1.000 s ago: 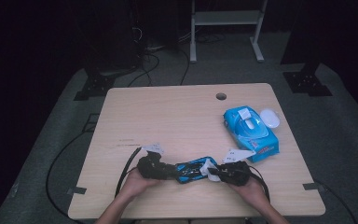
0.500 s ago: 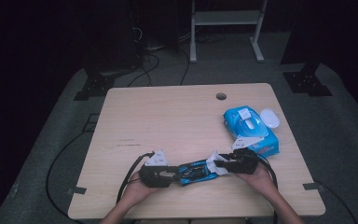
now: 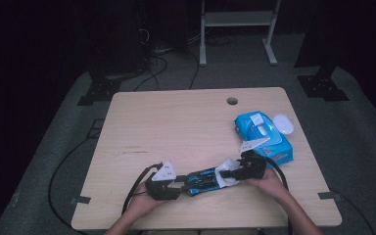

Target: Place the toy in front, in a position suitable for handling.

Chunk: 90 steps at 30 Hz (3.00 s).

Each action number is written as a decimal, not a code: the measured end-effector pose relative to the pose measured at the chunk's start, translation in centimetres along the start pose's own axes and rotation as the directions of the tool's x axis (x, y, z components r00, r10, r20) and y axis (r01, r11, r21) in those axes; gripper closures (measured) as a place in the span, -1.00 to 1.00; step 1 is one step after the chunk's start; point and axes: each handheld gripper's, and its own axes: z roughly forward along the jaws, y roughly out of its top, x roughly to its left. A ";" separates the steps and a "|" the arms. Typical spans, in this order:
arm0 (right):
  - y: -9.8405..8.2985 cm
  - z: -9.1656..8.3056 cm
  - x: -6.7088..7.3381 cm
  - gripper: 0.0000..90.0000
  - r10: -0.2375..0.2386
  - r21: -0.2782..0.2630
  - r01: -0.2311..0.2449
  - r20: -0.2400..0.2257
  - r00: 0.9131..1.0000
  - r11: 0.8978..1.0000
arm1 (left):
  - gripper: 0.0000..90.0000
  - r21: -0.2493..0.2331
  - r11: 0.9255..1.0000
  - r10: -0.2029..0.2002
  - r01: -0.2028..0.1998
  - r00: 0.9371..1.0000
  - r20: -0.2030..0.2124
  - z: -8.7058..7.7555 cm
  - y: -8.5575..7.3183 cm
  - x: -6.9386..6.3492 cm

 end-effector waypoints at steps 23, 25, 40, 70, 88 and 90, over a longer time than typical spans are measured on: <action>-1.2 -0.8 3.1 0.33 -0.215 -0.032 0.216 0.051 0.975 0.976 | -0.23 0.046 0.992 -0.121 0.119 0.992 0.036 1.3 -0.3 1.4; -1.2 -0.8 3.3 0.33 -0.227 -0.031 0.229 0.055 0.972 0.973 | -0.24 0.050 0.989 -0.144 0.140 0.986 0.083 1.6 -0.3 1.9; 0.6 0.0 3.3 0.29 -0.281 0.005 0.285 0.175 0.944 0.959 | 0.03 0.044 0.998 -0.050 0.051 0.998 -0.027 1.8 0.3 2.2; 3.5 2.9 7.7 0.82 -0.286 -0.064 0.313 0.267 0.920 0.948 | 0.29 -0.041 0.997 -0.065 0.065 0.998 -0.008 2.1 0.7 1.8; 4.5 5.0 9.5 0.83 -0.278 -0.088 0.311 0.265 0.923 0.946 | 0.30 -0.064 0.997 -0.044 0.044 0.999 -0.001 2.2 0.4 1.3; 4.2 3.9 8.4 0.83 -0.250 -0.083 0.293 0.335 0.908 0.953 | 0.30 -0.065 0.997 -0.037 0.036 0.999 -0.002 2.2 0.5 1.3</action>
